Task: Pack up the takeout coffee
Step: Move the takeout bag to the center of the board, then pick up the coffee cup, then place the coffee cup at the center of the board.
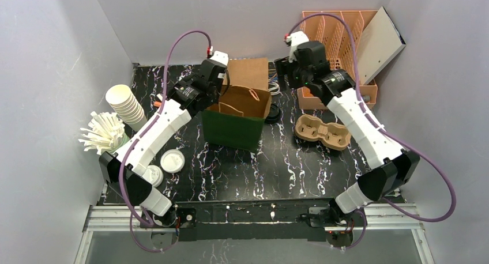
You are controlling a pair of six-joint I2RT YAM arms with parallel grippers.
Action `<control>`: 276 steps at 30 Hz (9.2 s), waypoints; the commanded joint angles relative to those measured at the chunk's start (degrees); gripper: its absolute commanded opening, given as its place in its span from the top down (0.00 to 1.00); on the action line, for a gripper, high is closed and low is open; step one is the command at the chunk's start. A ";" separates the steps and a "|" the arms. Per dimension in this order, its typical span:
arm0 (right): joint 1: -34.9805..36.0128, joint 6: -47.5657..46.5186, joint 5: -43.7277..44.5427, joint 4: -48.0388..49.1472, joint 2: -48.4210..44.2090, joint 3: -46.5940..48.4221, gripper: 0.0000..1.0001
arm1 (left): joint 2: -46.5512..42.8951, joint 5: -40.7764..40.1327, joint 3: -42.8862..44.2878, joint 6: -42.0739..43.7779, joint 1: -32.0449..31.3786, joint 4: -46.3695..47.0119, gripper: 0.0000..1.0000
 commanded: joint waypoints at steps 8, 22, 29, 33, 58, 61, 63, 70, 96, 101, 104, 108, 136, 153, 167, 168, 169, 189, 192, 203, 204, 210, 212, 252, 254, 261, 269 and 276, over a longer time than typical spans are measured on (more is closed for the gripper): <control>-7.11 11.07 -2.80 -1.11 -0.53 -8.27 0.17 | -2.43 -9.32 -1.04 -0.12 5.48 -0.43 1.00; -6.79 12.53 -6.45 -0.43 2.03 -8.64 0.17 | -1.53 -8.34 -3.03 1.06 16.26 6.92 0.92; -4.91 13.80 -4.90 1.48 3.01 -5.76 0.16 | -1.43 -5.96 5.10 0.25 16.39 1.11 0.40; -1.98 17.15 -3.22 1.53 5.11 -0.89 0.15 | -1.27 -6.62 13.90 -2.08 16.34 -5.21 0.32; -0.67 38.40 10.38 4.23 -12.76 -25.22 0.07 | -28.83 -14.24 -0.85 -20.47 16.39 -11.96 0.31; -0.61 36.98 10.63 3.77 -16.05 -27.34 0.08 | -32.96 -17.40 -1.13 -20.96 16.39 -13.23 0.31; -0.63 35.64 10.69 4.33 -17.60 -28.68 0.09 | -33.06 -19.54 -1.56 -21.19 16.39 -14.80 0.34; -0.62 33.92 7.71 9.15 -19.52 -32.13 0.10 | -26.33 -25.18 -1.63 -13.00 16.37 -7.83 0.54; -0.62 30.23 2.20 12.14 -25.61 -31.76 0.19 | -3.43 6.12 -5.60 1.92 45.24 4.31 0.50; -0.62 29.68 3.18 11.56 -25.73 -31.50 0.19 | -0.85 5.96 -4.54 2.23 45.54 4.66 0.56; -0.61 29.81 3.02 11.82 -25.94 -32.04 0.19 | -0.74 5.63 -3.91 2.74 45.73 4.71 0.59; -0.61 29.94 2.94 11.83 -25.50 -32.40 0.20 | -0.06 5.53 -2.73 2.97 46.31 4.28 0.73; -0.62 29.60 2.19 12.01 -25.11 -32.66 0.20 | 1.69 3.61 1.00 2.53 46.36 0.76 0.85; -0.61 29.76 1.78 12.18 -24.55 -32.76 0.20 | 1.81 3.69 10.00 3.83 46.36 -3.48 1.00; -0.61 30.07 1.42 11.53 -24.03 -32.13 0.21 | 0.37 3.62 21.25 7.37 46.36 -5.10 1.00; -0.65 30.11 1.45 11.33 -23.94 -31.95 0.21 | 0.45 3.42 22.98 7.78 46.36 -5.69 1.00; -0.66 30.12 1.43 11.30 -23.90 -31.84 0.21 | 0.47 3.20 24.60 8.14 46.36 -6.15 1.00; -0.61 30.18 2.59 11.17 -25.65 -30.56 0.22 | -22.25 53.83 14.37 -11.29 46.36 21.64 1.00; -0.61 30.03 2.99 11.12 -26.29 -30.47 0.23 | -21.72 65.70 13.32 -18.59 46.36 27.12 1.00; -0.66 28.72 5.91 12.76 -27.76 -30.99 0.24 | -25.41 73.75 -2.00 -35.14 44.43 46.39 1.00; -0.63 28.63 6.14 12.88 -27.61 -30.98 0.24 | -25.17 73.66 -2.39 -35.31 44.06 46.63 1.00; -0.66 28.33 8.07 13.47 -27.57 -31.06 0.24 | -21.45 69.80 -3.27 -33.05 34.85 46.97 1.00; -0.62 28.20 8.94 13.58 -27.54 -31.01 0.24 | -19.43 65.43 -2.15 -29.33 27.73 44.69 1.00; -0.61 25.82 9.68 15.58 -15.95 -33.89 0.30 | 5.75 -8.57 -14.48 2.56 -40.22 17.00 1.00; -0.62 25.44 9.39 15.52 -13.34 -33.08 0.39 | 6.37 -8.13 -15.94 2.69 -40.16 17.78 1.00; -6.08 22.96 -0.65 14.43 -2.85 -29.02 0.50 | 7.48 -4.68 -23.30 2.39 -38.73 22.68 1.00; -10.98 18.60 -7.51 16.82 9.75 -23.58 0.65 | 7.45 -3.84 -27.92 4.24 -38.10 25.93 1.00; -11.54 16.11 -8.71 18.06 16.55 -20.02 0.60 | 5.20 -0.80 -27.57 4.54 -37.17 25.62 0.94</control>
